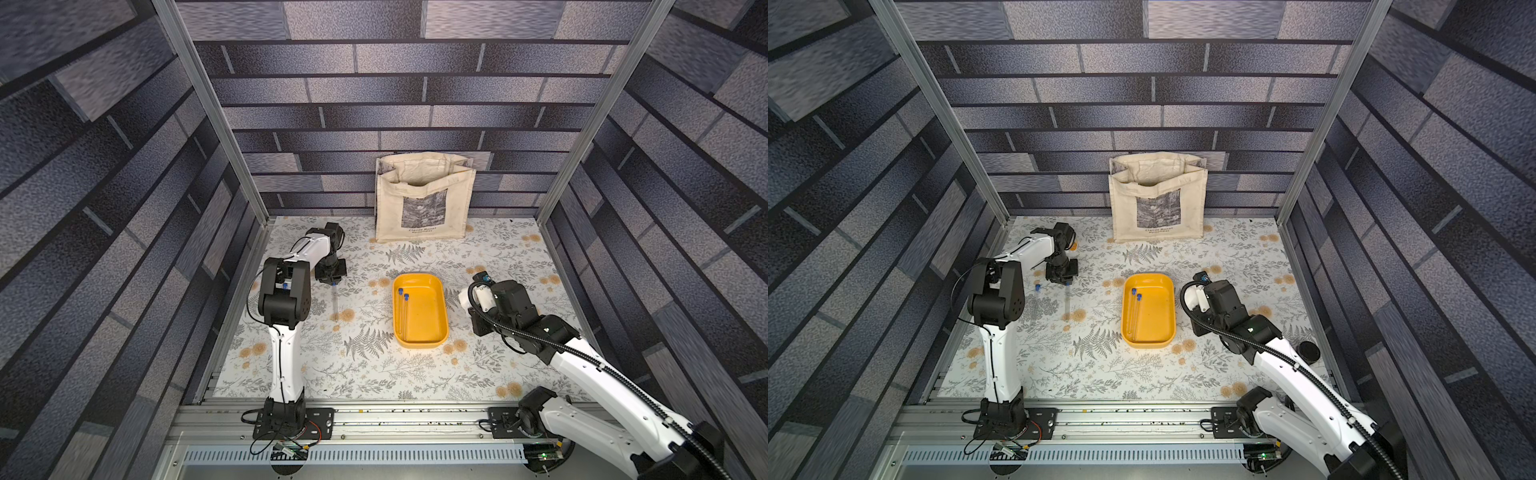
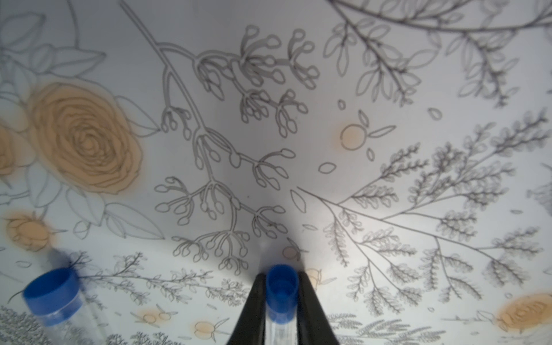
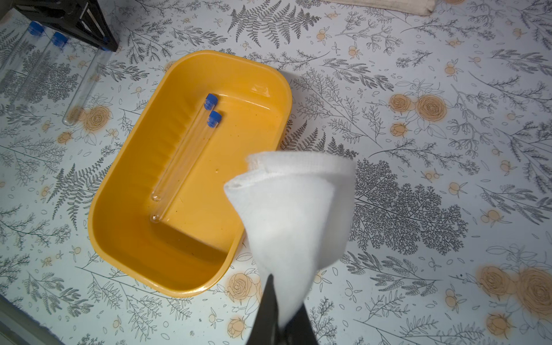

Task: Wipe the exteriors of test tubes
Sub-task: Pick up the test tube at the center of the board, then wipe the dirt from the test tube.

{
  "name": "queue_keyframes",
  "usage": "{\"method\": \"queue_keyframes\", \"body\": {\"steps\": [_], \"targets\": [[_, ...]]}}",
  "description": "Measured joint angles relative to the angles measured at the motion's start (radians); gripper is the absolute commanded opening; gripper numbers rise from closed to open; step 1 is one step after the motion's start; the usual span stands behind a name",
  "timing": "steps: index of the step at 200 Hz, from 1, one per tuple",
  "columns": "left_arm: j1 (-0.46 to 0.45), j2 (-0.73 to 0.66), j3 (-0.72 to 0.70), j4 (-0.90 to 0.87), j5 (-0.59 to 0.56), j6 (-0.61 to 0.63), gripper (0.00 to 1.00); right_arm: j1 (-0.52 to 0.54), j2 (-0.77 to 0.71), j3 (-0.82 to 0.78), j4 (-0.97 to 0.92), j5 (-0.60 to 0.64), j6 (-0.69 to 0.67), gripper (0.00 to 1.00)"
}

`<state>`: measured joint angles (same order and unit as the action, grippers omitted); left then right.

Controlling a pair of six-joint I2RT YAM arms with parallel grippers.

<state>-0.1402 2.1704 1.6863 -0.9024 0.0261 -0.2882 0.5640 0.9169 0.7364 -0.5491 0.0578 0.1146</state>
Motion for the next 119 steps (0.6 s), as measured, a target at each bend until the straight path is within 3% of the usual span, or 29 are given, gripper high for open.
{"method": "queue_keyframes", "body": {"steps": [82, 119], "targets": [[-0.203, -0.225, -0.025, 0.071, 0.187, 0.032, 0.09, 0.000, 0.087, 0.002, 0.050, -0.208, -0.019, 0.00], [-0.256, -0.279, -0.030, 0.142, 0.337, 0.047, 0.09, 0.044, 0.158, 0.040, 0.090, -0.347, -0.040, 0.00]]}}
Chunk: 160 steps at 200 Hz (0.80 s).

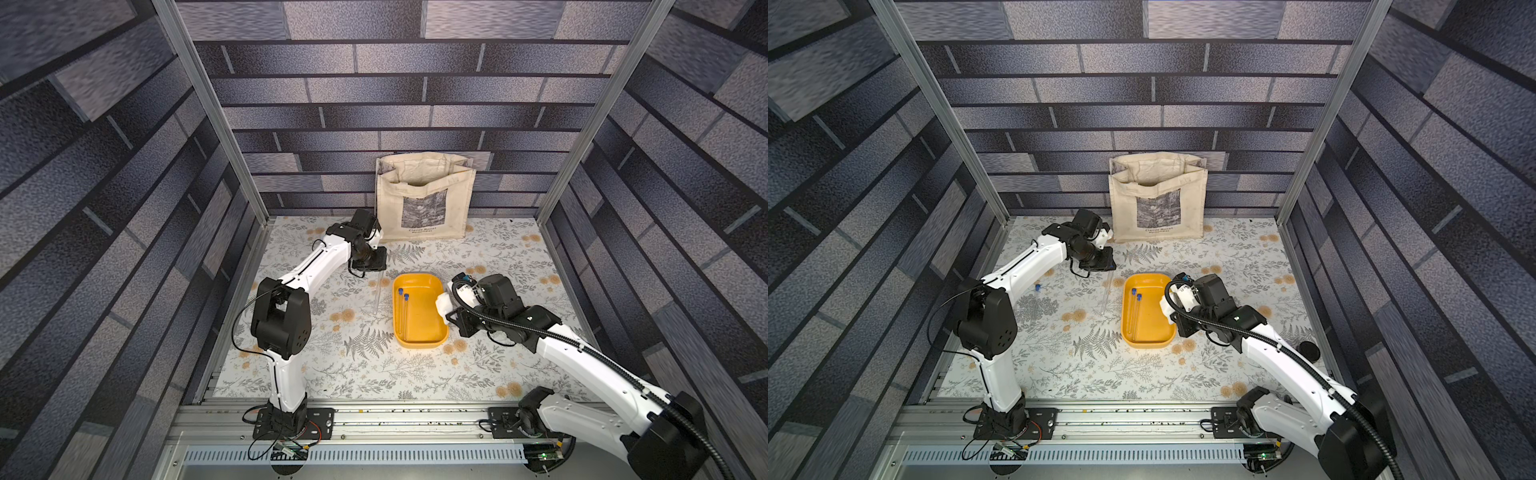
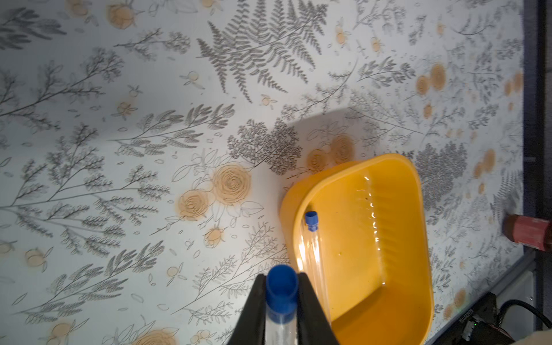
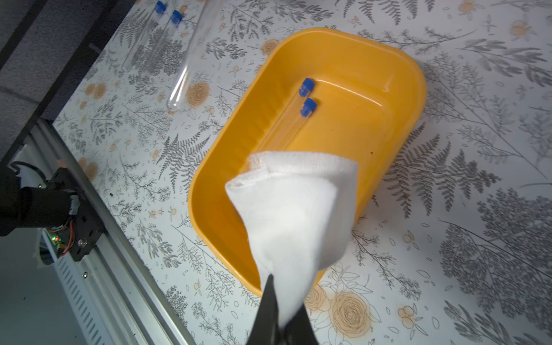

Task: Wipe the exteriors of test tubes
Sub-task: Wipe the dirt from the test tube.

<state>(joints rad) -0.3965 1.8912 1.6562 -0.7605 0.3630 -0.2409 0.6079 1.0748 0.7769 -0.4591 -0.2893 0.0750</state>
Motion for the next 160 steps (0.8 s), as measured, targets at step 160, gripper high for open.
{"method": "queue_keyframes", "body": {"steps": [160], "targets": [[-0.105, -0.017, -0.044, 0.187, 0.286, 0.008, 0.10, 0.108, 0.216, 0.108, 0.127, -0.045, -0.037, 0.00]]}}
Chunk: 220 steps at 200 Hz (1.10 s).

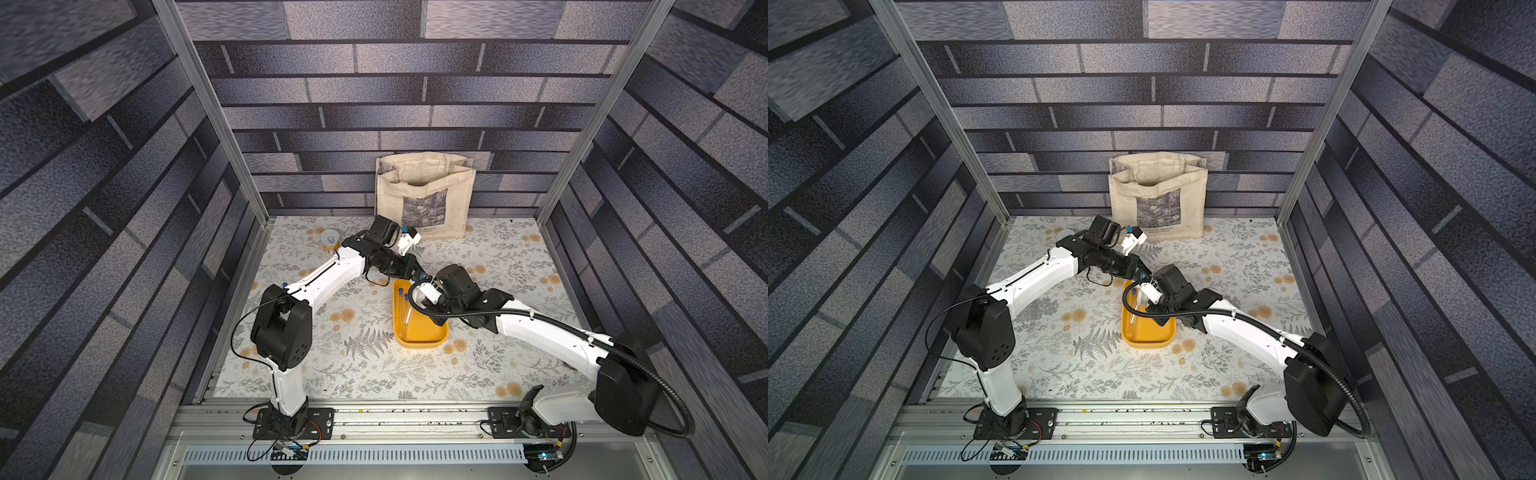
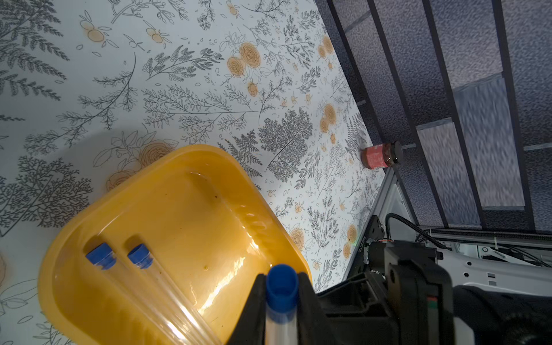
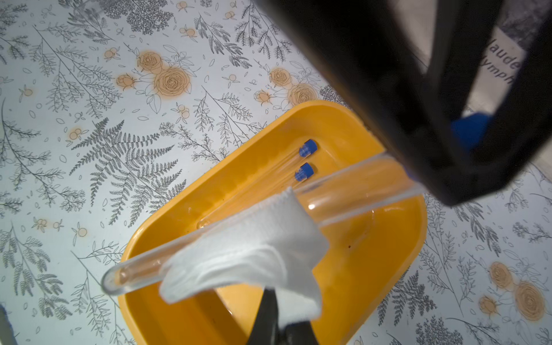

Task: Wipe the exteriors of test tubes
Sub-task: Wipe the dirt from the test tube.

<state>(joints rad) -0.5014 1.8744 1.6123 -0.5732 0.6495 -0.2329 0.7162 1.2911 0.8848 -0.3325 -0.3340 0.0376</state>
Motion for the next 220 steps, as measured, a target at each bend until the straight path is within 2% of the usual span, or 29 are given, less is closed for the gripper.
{"method": "queue_keyframes", "body": {"steps": [56, 134, 220], "targets": [[-0.034, -0.008, -0.021, 0.023, 0.029, -0.006, 0.10, 0.000, 0.059, 0.037, 0.007, 0.140, -0.048, 0.00], [-0.049, -0.037, -0.039, 0.037, 0.041, -0.010, 0.10, -0.003, 0.100, 0.145, 0.000, 0.328, -0.199, 0.00], [-0.049, -0.039, -0.050, 0.046, 0.052, -0.013, 0.10, 0.018, 0.101, 0.121, 0.000, 0.342, -0.257, 0.00]]}}
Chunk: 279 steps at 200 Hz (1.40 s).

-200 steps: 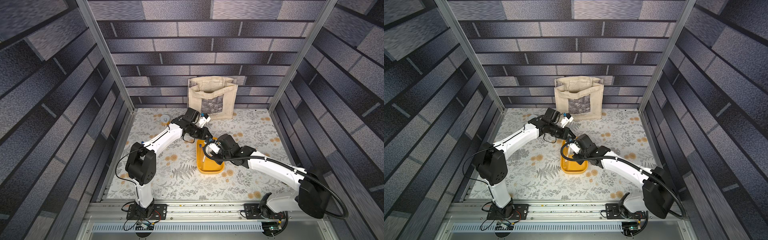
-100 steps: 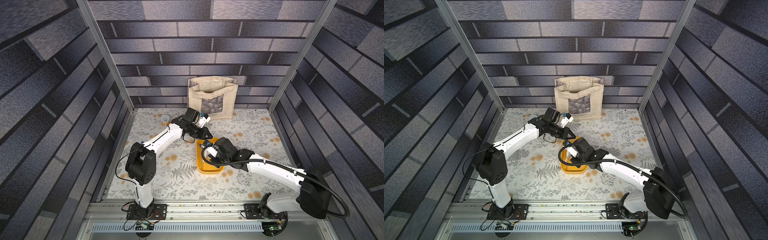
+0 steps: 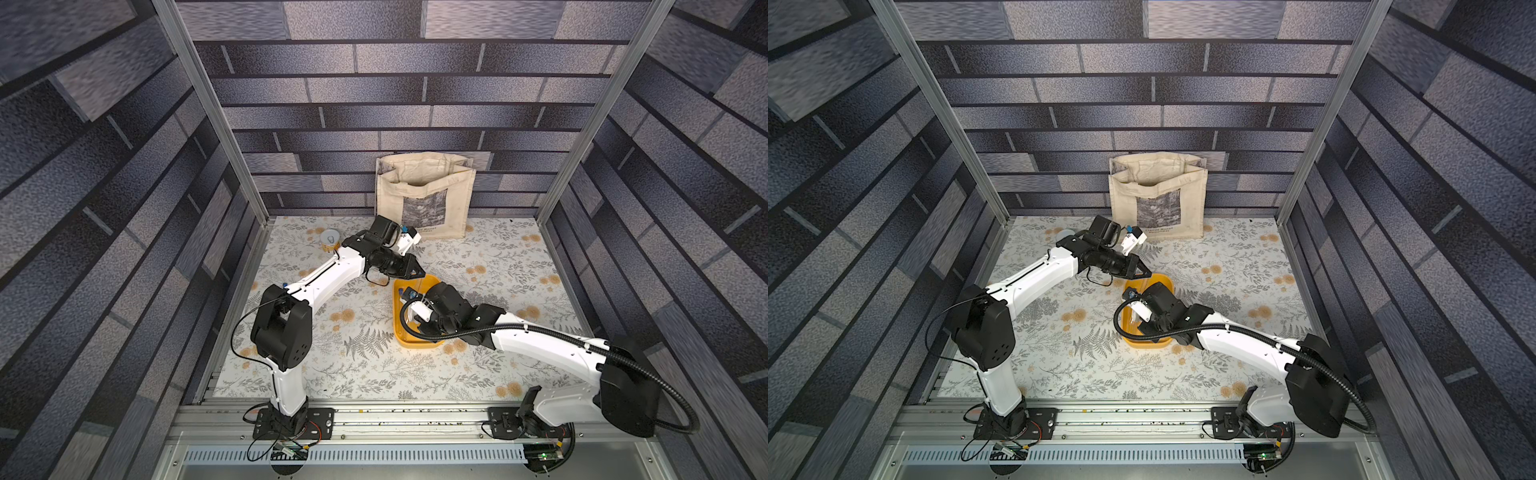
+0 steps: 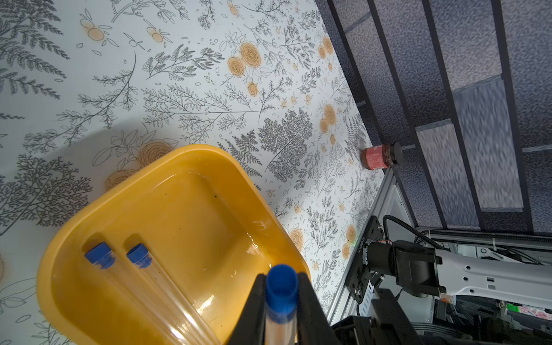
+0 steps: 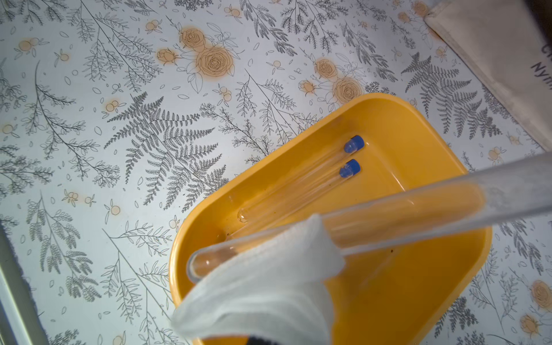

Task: Wipe the exteriors of test tubes
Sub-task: Wipe the dirt from the test tube.

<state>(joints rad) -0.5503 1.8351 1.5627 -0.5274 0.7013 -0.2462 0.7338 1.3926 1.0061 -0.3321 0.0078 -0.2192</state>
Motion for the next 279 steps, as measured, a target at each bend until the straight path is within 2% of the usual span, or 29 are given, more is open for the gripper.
{"method": "queue_keyframes", "body": {"steps": [189, 246, 279], "targets": [[0.000, 0.000, 0.000, 0.001, 0.002, -0.008, 0.10, 0.222, -0.028, -0.155, 0.077, 0.078, 0.039, 0.00], [0.000, 0.000, 0.000, 0.001, 0.002, -0.008, 0.10, 0.228, -0.028, -0.158, 0.076, 0.101, 0.035, 0.00], [0.000, 0.000, 0.000, 0.002, 0.003, -0.011, 0.10, 0.198, -0.026, -0.130, 0.074, 0.100, 0.029, 0.00]]}}
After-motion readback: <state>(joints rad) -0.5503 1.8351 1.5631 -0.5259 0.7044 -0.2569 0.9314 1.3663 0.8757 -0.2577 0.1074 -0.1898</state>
